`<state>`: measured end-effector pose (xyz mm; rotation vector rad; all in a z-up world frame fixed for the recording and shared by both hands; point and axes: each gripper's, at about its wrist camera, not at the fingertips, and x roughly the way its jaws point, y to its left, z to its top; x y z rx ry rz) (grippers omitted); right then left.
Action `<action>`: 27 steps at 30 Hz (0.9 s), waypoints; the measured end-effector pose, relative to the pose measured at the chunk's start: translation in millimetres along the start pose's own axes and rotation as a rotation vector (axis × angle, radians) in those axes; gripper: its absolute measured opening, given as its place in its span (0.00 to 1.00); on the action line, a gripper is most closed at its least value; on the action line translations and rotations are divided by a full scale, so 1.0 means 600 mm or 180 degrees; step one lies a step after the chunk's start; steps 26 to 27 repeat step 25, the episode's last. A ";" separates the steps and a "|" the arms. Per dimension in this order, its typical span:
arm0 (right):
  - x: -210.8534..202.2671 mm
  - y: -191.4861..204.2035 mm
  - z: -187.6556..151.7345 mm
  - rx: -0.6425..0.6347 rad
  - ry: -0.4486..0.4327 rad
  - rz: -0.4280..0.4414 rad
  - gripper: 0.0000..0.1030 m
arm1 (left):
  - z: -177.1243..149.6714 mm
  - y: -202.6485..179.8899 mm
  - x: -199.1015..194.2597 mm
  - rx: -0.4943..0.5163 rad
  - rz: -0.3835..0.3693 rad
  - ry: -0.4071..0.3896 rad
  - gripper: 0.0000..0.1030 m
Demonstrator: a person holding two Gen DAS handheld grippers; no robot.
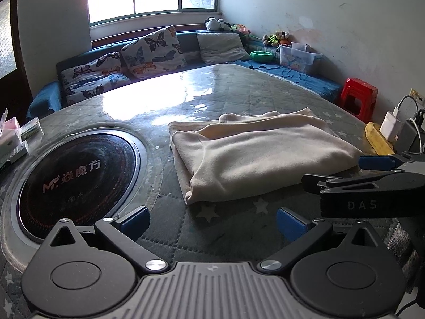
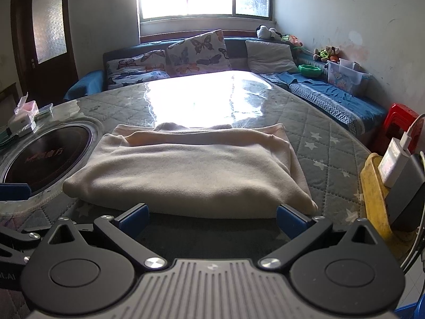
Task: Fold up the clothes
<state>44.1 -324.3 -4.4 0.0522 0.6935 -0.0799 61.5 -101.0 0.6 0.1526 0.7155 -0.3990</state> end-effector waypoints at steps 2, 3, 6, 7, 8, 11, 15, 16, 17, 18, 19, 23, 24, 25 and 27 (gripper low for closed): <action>0.001 0.000 0.001 0.0000 0.0001 0.0000 1.00 | 0.001 -0.001 0.001 0.0008 0.0002 0.0001 1.00; 0.002 0.000 0.001 0.0001 0.0003 0.0000 1.00 | 0.002 -0.001 0.002 0.0011 0.0004 0.0002 1.00; 0.003 -0.001 0.002 0.0005 0.0011 0.0001 1.00 | 0.003 -0.001 0.003 0.0018 0.0007 0.0005 1.00; 0.004 -0.001 0.002 0.0007 0.0012 0.0001 1.00 | 0.004 -0.001 0.004 0.0022 0.0005 0.0005 1.00; 0.004 -0.001 0.002 0.0009 0.0012 0.0002 1.00 | 0.004 -0.001 0.004 0.0027 0.0003 0.0005 1.00; 0.004 -0.002 0.003 0.0013 0.0011 0.0001 1.00 | 0.007 0.000 0.006 0.0032 0.0006 0.0005 1.00; 0.006 -0.002 0.004 0.0016 0.0019 0.0003 1.00 | 0.008 0.000 0.008 0.0042 0.0023 -0.0003 1.00; 0.007 -0.002 0.004 0.0017 0.0022 0.0002 1.00 | 0.008 0.000 0.009 0.0048 0.0029 -0.0004 1.00; 0.007 -0.002 0.004 0.0019 0.0024 0.0002 1.00 | 0.009 0.000 0.010 0.0046 0.0026 0.0002 1.00; 0.008 -0.003 0.004 0.0022 0.0025 0.0000 1.00 | 0.009 0.000 0.011 0.0045 0.0023 0.0008 1.00; 0.008 -0.003 0.005 0.0026 0.0026 -0.0001 1.00 | 0.009 0.001 0.011 0.0045 0.0028 0.0010 1.00; 0.009 -0.005 0.005 0.0032 0.0026 -0.0008 1.00 | 0.011 0.002 0.012 0.0034 0.0037 0.0015 1.00; 0.009 -0.006 0.005 0.0035 0.0024 -0.0010 1.00 | 0.011 0.002 0.013 0.0035 0.0036 0.0017 1.00; 0.008 -0.006 0.006 0.0039 0.0022 -0.0009 1.00 | 0.011 0.001 0.013 0.0042 0.0033 0.0017 1.00; 0.008 -0.006 0.006 0.0039 0.0022 -0.0009 1.00 | 0.011 0.001 0.013 0.0042 0.0033 0.0017 1.00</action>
